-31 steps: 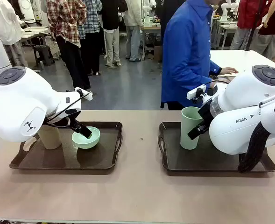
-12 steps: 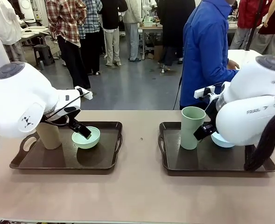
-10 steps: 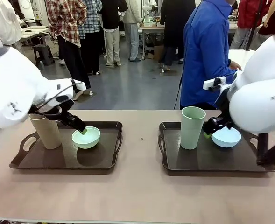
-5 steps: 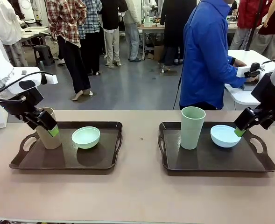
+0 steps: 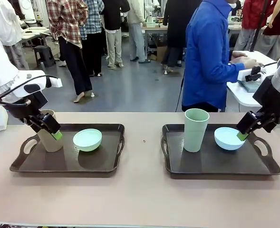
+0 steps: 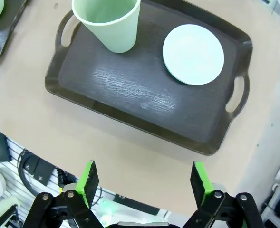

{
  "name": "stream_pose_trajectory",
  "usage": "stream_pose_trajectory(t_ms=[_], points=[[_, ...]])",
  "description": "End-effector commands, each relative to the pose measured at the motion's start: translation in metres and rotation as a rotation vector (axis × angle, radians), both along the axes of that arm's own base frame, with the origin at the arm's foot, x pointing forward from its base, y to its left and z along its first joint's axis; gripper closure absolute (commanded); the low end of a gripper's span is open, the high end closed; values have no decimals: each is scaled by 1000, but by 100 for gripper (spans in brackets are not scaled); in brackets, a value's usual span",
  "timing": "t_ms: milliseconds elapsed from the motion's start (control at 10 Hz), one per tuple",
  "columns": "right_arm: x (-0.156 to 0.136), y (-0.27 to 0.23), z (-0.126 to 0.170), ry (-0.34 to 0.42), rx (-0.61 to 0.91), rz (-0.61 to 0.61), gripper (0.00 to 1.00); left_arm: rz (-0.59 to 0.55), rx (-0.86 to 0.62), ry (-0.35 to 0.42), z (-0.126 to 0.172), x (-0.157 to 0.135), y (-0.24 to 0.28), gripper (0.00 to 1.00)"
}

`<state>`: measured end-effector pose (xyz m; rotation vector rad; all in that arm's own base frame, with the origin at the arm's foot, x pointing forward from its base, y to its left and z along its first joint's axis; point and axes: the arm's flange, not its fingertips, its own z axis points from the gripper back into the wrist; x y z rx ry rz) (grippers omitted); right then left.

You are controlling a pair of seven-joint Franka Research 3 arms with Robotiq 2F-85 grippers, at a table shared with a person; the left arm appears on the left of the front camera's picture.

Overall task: Set up a tray with a mat and arrange the tableware.
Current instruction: Pick up the Picnic Bowl and Reusable plastic cup from the Handle tray in front of the human's position and hold them in the air.

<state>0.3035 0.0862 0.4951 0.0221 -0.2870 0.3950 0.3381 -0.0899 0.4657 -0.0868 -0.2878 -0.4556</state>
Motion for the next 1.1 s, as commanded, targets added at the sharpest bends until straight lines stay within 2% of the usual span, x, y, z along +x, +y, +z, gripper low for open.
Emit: stream_pose_trajectory(t_ms=[0, 100, 200, 300, 500, 700, 800, 1000], points=[[5, -19, -4, 148, 169, 18, 0, -59, -175, 87, 10, 6, 21, 0], [7, -53, -7, 232, 332, 18, 0, -92, -339, 143, 15, 6, 53, 0], [9, -86, -8, 306, 464, 19, 0, -98, -442, 194, 17, 10, 80, 0], [8, -116, -9, 322, 573, 30, 0, -76, -527, 235, 15, 12, 106, 0], [1, -173, -5, 300, 848, 83, 0, 26, -748, 286, 16, 29, 161, 0], [-18, -232, -6, 217, 1118, 47, 0, 113, -968, 329, 5, 32, 216, 0], [-30, -259, -11, 191, 1236, 18, 0, 146, -1099, 317, -2, 25, 243, 0], [-40, -293, -24, 175, 1341, -16, 0, 213, -1220, 280, -14, 10, 240, 0]])
